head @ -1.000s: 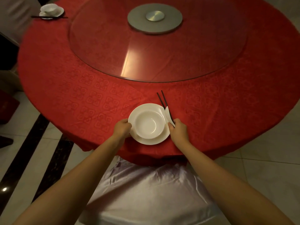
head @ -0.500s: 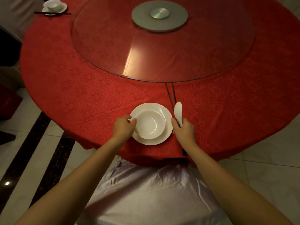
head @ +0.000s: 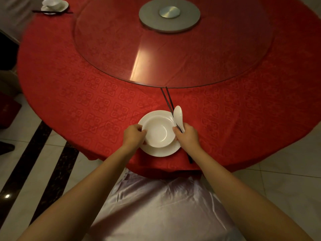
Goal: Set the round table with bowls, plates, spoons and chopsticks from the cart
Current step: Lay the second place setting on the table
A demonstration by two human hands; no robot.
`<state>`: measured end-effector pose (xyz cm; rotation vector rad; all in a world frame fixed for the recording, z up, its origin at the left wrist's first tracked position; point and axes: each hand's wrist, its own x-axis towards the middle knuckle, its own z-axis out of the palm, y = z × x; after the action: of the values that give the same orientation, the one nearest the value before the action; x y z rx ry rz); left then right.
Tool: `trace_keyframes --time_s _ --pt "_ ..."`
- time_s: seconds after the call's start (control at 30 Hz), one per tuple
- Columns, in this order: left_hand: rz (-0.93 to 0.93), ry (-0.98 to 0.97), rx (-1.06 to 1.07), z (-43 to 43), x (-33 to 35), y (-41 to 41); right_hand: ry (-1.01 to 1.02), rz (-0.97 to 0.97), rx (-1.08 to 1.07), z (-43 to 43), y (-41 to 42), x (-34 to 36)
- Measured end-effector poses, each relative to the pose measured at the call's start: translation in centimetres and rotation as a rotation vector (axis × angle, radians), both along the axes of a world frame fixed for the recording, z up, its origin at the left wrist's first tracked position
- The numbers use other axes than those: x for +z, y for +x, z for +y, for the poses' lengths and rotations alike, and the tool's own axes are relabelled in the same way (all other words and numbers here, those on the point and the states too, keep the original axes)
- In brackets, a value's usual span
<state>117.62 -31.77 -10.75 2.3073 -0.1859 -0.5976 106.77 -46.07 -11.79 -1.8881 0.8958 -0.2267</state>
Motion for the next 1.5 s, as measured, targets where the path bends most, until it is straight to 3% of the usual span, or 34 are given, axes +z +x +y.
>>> trace_keyframes --time_s 0.4,0.5,0.6,0.7,0.77,0.83,0.9,0.97,1.13,1.33,1.5 --pt "-0.013 -0.005 -0.003 0.1 0.4 -0.4 0.004 -0.008 0.004 0.0 -0.3 0.2" --pt "-0.043 -0.002 0.04 0.3 1.6 -0.5 0.016 -0.026 -0.088 -0.6 -0.5 0.5" --pt "-0.125 -0.066 0.023 0.4 3.5 -1.3 0.295 -0.151 -0.227 -1.7 -1.1 1.5" --pt "-0.155 -0.099 -0.081 -0.3 5.3 -3.5 0.53 -0.313 -0.17 -2.6 -1.9 3.2" --pt "-0.059 -0.109 -0.181 -1.4 5.9 -5.4 0.623 -0.392 -0.11 -3.0 -2.0 4.2" --pt "0.191 -0.148 -0.255 -2.7 6.3 -7.2 0.691 -0.451 -0.078 -3.1 -2.0 5.0" --pt "0.479 -0.235 -0.232 -3.6 6.7 -8.5 0.696 -0.477 -0.058 -3.2 -2.0 5.5" --pt "0.613 -0.297 -0.208 -4.1 6.9 -9.3 0.67 -0.48 -0.058 -3.3 -2.1 5.8" --pt "0.74 -0.451 -0.104 -4.5 6.7 -10.2 0.592 -0.399 -0.14 -3.5 -2.5 5.3" --pt "0.783 -0.421 0.013 -4.2 5.1 -10.7 0.35 -0.145 -0.01 -3.4 -2.4 4.7" --pt "0.889 -0.39 0.063 -2.9 4.0 -10.2 0.316 -0.074 -0.093 -4.3 -1.5 3.5"
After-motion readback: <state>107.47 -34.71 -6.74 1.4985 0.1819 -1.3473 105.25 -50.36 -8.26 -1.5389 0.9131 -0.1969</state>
